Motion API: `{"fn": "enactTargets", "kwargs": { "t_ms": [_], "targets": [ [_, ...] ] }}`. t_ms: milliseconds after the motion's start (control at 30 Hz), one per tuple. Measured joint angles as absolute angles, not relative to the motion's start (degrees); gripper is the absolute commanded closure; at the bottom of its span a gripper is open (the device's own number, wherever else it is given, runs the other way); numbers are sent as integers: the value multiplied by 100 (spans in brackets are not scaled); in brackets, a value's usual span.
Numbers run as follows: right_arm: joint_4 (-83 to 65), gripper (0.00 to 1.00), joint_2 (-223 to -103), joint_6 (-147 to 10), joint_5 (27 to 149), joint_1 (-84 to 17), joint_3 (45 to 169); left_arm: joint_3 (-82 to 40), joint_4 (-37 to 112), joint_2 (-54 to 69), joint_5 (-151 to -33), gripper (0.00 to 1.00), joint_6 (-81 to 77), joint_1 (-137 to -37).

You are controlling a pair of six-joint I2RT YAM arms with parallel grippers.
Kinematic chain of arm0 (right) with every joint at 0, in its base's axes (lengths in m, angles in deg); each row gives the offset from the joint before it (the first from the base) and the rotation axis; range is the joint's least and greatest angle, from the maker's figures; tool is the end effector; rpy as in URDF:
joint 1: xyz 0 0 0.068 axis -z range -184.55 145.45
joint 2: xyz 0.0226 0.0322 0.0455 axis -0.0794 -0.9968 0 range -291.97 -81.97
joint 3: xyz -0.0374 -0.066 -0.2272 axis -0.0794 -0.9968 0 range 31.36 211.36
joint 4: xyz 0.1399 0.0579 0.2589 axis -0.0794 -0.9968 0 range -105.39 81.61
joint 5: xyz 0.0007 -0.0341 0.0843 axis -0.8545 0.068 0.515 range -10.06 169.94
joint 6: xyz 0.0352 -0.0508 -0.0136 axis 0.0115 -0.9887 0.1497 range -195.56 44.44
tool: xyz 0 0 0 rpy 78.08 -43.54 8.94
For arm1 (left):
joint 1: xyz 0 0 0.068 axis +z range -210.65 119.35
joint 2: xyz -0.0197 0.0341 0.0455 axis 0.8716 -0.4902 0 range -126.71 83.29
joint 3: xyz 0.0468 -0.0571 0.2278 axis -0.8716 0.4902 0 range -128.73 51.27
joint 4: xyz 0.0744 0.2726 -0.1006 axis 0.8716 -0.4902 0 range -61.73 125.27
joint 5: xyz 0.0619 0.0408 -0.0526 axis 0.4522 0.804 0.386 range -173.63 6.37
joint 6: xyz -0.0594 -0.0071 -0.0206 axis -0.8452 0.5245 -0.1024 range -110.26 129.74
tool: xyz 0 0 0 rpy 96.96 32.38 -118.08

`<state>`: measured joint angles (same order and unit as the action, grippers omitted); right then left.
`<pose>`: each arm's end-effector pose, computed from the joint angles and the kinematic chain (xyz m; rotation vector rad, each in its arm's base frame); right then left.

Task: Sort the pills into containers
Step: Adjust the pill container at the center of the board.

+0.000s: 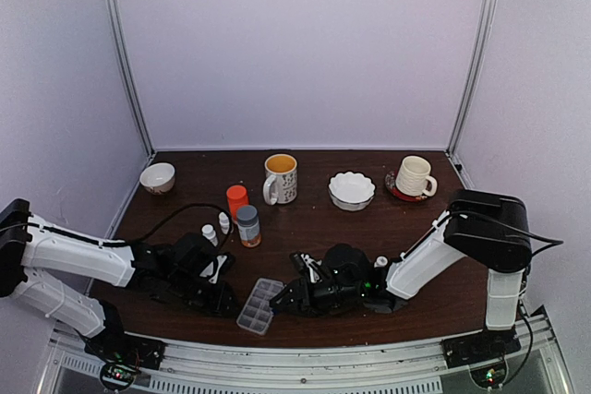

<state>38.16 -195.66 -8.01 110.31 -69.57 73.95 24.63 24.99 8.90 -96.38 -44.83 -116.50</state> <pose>0.1327 0.3430 0.0246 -0.3864 2.5466 1.7701 0.1365 -0.2205 0.0603 0.1244 2.8761 -0.8602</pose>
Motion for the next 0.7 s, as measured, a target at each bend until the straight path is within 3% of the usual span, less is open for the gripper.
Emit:
{"fn": "enactTargets", "kwargs": {
  "t_ms": [700],
  "targets": [
    [3516,71,-19252,-853,11055,-6957,7399,2359,2466,771,-9643,72,-4452,-11650]
  ]
}}
